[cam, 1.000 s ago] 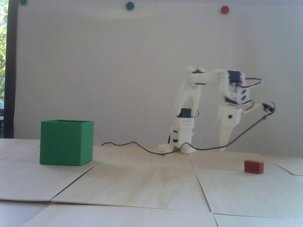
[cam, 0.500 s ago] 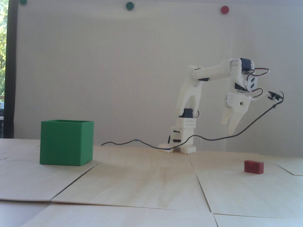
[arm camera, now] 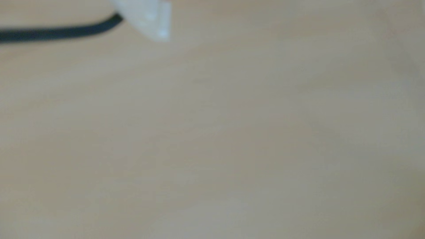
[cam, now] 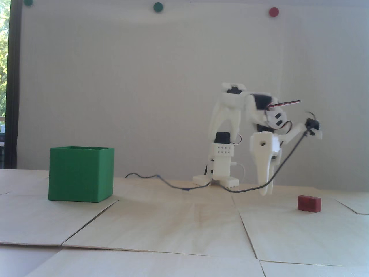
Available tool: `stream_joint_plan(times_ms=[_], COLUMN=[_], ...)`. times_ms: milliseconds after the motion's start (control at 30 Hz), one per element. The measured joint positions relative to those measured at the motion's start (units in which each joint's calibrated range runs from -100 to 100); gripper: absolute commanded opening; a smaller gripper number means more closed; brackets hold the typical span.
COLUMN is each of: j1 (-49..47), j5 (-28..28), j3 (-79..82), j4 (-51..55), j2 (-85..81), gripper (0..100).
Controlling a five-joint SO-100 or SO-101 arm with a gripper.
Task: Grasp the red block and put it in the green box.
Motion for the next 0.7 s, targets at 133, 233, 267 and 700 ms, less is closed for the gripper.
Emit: stream_joint_plan(times_ms=[133, 233, 267, 700], j1=[1.15, 2.06, 2.45, 2.60], j5=[0.00, 0.00, 0.00, 0.00], j3=[0.00, 0.00, 0.00, 0.00], j4=[-3.83, -4.58, -4.58, -4.74], j2=[0.42, 0.50, 0.50, 0.50], gripper=[40, 40, 40, 39])
